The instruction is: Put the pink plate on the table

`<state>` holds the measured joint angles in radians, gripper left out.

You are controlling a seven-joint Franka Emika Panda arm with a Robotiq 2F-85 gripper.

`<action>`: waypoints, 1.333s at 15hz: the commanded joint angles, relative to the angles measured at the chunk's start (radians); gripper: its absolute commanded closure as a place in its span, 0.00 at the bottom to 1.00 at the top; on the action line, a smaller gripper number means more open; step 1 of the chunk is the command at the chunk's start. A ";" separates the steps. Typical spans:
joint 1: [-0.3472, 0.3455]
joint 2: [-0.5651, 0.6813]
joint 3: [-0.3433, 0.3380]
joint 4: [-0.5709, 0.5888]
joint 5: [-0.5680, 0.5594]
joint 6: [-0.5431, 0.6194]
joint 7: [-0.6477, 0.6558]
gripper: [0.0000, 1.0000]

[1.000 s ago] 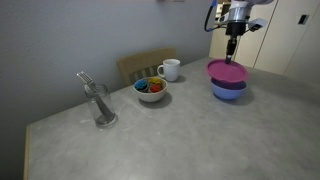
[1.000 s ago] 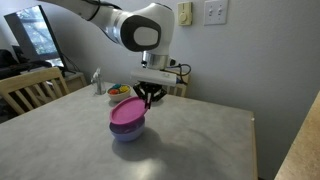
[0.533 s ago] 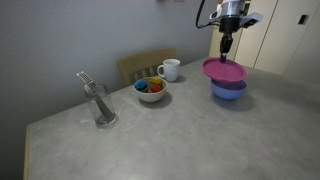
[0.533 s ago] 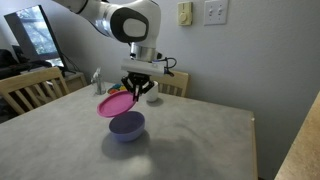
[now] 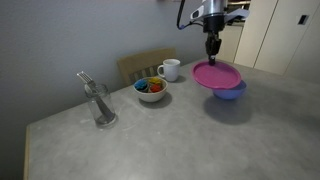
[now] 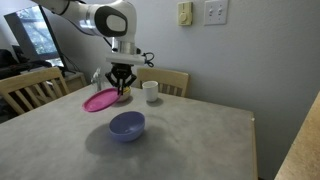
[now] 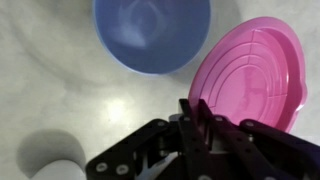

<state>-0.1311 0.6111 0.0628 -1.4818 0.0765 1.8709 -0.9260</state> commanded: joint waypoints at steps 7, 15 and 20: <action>0.147 0.125 0.041 0.178 -0.151 -0.171 0.007 0.97; 0.166 0.176 0.052 0.181 -0.167 -0.166 -0.036 0.97; 0.183 0.159 0.038 0.103 -0.173 0.046 0.078 0.97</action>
<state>0.0442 0.7885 0.1067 -1.3217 -0.0701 1.7903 -0.9067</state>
